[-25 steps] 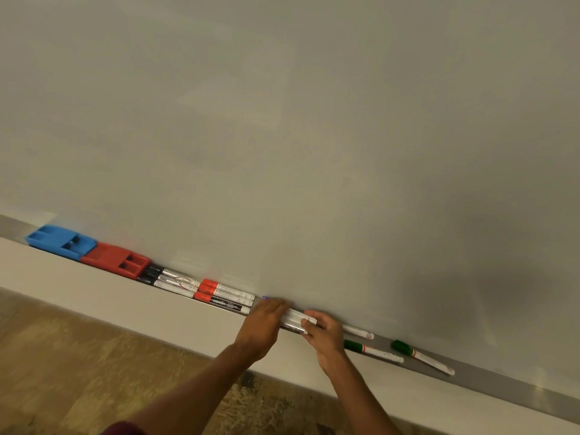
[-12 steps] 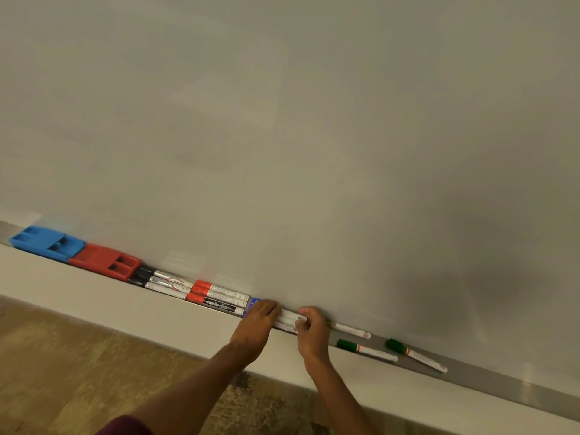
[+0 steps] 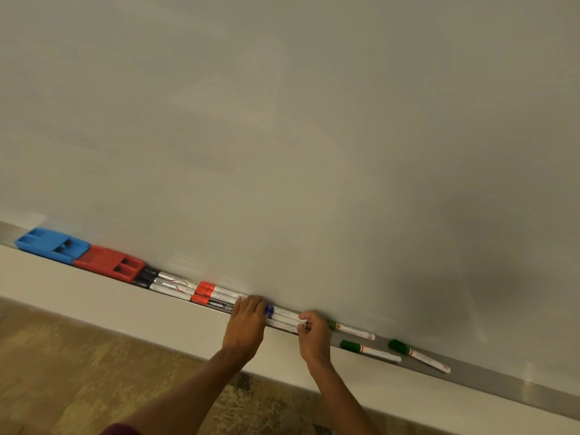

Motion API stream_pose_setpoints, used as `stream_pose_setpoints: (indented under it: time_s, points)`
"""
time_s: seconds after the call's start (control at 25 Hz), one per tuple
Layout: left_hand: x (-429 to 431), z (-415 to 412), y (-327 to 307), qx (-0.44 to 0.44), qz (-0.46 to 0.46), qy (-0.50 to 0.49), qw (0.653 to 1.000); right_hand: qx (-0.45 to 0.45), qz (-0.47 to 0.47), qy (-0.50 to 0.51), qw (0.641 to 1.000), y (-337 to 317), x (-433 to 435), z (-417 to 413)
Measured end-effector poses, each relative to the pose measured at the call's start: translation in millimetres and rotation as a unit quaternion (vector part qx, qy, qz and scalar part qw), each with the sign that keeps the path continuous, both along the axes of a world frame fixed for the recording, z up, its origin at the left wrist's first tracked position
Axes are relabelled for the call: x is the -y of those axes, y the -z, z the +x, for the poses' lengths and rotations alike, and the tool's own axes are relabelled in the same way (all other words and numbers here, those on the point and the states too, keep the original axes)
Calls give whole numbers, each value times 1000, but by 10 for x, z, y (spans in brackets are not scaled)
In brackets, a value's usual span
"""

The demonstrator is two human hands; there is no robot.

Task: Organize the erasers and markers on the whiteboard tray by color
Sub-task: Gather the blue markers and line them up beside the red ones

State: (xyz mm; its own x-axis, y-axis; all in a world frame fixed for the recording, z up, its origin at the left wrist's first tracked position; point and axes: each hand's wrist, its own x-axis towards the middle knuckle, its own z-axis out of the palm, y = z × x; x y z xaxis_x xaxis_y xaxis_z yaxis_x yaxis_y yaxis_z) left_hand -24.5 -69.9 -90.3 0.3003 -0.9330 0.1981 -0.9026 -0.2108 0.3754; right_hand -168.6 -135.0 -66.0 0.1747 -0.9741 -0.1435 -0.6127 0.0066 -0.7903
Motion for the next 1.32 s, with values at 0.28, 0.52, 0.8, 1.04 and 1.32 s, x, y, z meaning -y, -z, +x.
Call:
stream_pose_setpoints:
  time_s: [0.28,0.52,0.8,1.04,1.32]
  points:
    - [-198,276,118,58,35,-73,995,-22,-20,4,1000,24,-13,33]
    - [-229,286,101,76,37,-54,995,-31,-29,3,999,32,-31,47]
    - [-243,296,122,28,30,-70,997,-35,-38,0,999,14,-33,62]
    - [-241,294,49,-9,48,-89,995,-41,-35,-7,999,53,-26,74]
    - [-234,396,11,30,41,-107,993,-40,-38,-11,998,66,-9,58]
